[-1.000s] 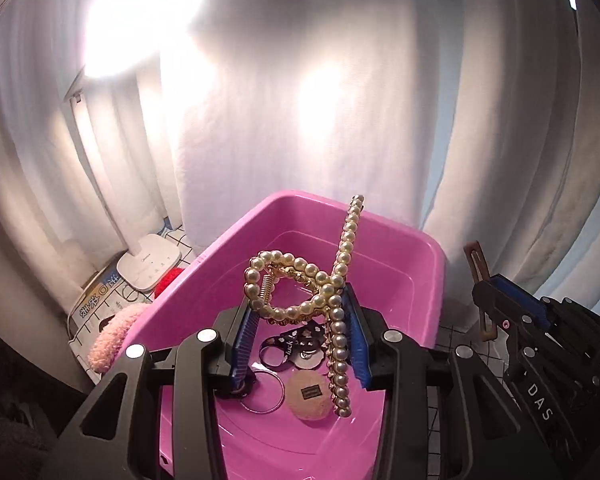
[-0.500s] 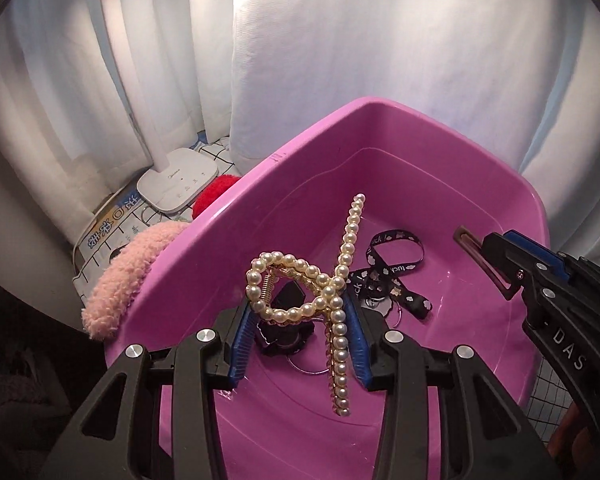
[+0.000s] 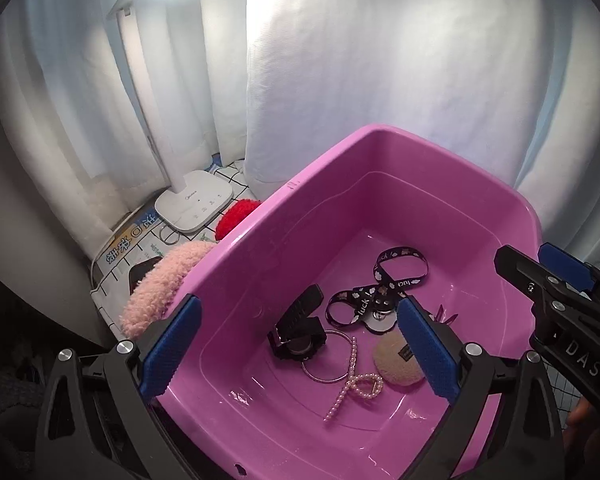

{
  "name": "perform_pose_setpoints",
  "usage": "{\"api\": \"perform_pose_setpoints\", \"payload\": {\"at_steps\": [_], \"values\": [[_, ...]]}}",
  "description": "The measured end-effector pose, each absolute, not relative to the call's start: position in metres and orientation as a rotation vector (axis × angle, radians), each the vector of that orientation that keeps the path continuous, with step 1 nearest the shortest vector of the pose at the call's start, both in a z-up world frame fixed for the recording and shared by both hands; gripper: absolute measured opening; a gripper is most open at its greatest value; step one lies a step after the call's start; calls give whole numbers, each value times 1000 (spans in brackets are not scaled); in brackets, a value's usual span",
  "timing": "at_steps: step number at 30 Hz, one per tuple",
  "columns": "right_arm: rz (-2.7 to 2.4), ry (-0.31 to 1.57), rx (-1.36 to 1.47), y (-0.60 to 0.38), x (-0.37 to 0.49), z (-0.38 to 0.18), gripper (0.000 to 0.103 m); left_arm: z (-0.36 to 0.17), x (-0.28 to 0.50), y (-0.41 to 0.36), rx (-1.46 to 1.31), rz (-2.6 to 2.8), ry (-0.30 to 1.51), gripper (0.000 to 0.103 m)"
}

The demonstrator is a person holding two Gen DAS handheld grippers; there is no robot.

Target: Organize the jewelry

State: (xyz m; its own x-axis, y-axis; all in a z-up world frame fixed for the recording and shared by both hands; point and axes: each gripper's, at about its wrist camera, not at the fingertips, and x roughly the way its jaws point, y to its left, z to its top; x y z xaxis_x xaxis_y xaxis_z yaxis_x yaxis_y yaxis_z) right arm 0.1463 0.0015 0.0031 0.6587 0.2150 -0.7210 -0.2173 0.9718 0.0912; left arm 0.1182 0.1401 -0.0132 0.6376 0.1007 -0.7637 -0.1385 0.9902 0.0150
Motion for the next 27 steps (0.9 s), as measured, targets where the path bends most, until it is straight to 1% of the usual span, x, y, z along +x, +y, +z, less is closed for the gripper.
{"api": "perform_pose_setpoints", "payload": {"at_steps": [11, 27], "values": [[168, 771, -15, -16, 110, 18, 61, -5, 97, 135, -59, 137, 878, 96], [143, 787, -53, -26, 78, 10, 61, 1, 83, 133, -86, 127, 883, 97]]}}
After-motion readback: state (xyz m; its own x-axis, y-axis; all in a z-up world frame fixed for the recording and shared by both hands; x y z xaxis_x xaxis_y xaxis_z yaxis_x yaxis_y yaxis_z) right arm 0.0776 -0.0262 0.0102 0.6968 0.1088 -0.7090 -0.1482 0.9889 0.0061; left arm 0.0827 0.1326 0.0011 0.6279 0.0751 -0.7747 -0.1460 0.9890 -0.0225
